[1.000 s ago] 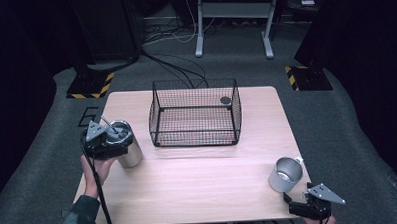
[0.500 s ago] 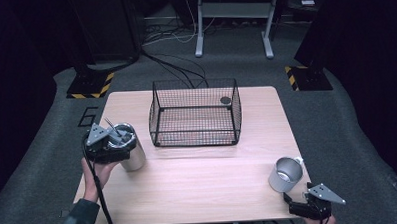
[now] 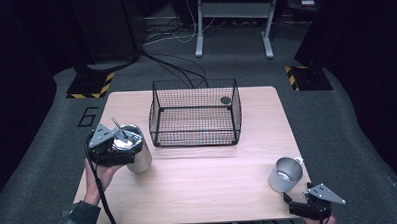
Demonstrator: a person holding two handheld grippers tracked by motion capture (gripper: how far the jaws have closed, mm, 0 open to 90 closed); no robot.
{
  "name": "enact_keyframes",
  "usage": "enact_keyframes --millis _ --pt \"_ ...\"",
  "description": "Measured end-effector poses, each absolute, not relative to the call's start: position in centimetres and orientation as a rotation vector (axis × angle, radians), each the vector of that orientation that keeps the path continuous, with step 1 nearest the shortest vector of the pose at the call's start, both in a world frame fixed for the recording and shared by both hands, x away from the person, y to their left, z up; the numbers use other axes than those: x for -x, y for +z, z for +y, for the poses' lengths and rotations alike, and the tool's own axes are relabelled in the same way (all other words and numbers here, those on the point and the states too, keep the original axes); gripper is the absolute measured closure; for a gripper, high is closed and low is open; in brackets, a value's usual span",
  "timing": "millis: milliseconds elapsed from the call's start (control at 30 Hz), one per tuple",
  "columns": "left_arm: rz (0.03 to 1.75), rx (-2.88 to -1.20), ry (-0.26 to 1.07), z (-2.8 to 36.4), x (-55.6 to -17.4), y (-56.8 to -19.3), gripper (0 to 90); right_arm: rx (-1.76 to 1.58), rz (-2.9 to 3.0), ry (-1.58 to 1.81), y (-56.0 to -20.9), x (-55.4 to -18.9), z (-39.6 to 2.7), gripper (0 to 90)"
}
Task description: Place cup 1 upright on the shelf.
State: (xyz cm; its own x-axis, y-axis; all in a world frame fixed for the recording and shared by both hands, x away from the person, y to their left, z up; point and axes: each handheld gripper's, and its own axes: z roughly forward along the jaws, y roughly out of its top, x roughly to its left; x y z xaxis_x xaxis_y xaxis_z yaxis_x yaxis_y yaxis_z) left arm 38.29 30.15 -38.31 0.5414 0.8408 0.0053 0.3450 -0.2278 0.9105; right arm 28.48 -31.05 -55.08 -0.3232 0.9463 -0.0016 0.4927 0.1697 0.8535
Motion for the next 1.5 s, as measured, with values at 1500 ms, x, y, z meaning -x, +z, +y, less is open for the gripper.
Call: enact_keyframes --millis 1500 --pt "0.78 -1.883 0.539 24.2 -39.5 -33.8 3.9 -1.362 1.894 1.062 -55.1 -28.4 -31.0 0.0"
